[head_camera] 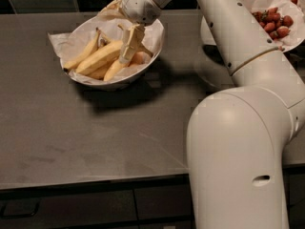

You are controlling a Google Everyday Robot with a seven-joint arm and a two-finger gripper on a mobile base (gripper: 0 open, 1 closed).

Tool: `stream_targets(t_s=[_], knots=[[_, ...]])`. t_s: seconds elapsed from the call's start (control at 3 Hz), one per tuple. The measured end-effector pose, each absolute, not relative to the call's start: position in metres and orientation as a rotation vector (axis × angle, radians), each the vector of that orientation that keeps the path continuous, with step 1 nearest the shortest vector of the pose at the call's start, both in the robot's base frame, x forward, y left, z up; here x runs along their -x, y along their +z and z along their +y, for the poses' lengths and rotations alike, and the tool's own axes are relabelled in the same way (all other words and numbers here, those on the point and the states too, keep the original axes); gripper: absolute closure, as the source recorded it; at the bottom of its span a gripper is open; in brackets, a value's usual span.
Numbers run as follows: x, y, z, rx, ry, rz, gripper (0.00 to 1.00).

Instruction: Pick banana from white bowl

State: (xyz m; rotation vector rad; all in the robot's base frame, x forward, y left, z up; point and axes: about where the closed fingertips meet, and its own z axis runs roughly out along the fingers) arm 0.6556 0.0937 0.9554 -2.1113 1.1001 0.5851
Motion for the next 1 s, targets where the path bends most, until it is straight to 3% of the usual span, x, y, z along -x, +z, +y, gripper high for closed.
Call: stream_targets(t_s=[0.33,0.67,1.0], knots=[[-0.659,0.952,0.097,2.094,0.587,1.111,0.16],[-0.66,0.942,0.097,2.082,0.609,1.134,0.09],[-0.658,0.932,0.097,2.075,0.634,1.153,0.1]])
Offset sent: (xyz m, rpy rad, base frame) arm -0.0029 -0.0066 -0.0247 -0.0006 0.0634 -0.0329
